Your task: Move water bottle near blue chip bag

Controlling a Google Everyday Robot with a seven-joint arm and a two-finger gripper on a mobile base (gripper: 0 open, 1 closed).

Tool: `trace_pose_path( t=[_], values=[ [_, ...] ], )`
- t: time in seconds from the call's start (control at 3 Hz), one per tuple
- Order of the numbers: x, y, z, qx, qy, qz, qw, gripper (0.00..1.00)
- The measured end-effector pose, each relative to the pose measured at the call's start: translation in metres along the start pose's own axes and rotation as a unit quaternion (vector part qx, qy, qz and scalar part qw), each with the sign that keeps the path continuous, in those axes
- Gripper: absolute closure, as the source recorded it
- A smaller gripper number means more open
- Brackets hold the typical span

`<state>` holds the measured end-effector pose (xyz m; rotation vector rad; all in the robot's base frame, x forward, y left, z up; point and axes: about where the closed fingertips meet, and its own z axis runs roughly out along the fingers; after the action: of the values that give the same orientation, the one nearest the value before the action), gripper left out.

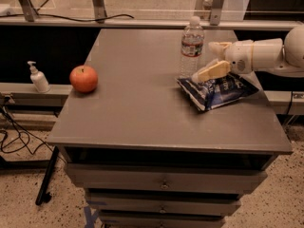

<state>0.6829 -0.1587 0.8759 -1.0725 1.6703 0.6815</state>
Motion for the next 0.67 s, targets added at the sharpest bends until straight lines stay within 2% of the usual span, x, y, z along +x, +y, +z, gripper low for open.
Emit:
trace_pose_path(
  t=[0.33,0.67],
  values=[
    [0.022,-0.037,-0.047,0.086,0.01,0.034,0.9956,0.0],
    [0.035,-0.075,-0.135,0.215,0.0,0.077,0.9737,0.0]
  ],
)
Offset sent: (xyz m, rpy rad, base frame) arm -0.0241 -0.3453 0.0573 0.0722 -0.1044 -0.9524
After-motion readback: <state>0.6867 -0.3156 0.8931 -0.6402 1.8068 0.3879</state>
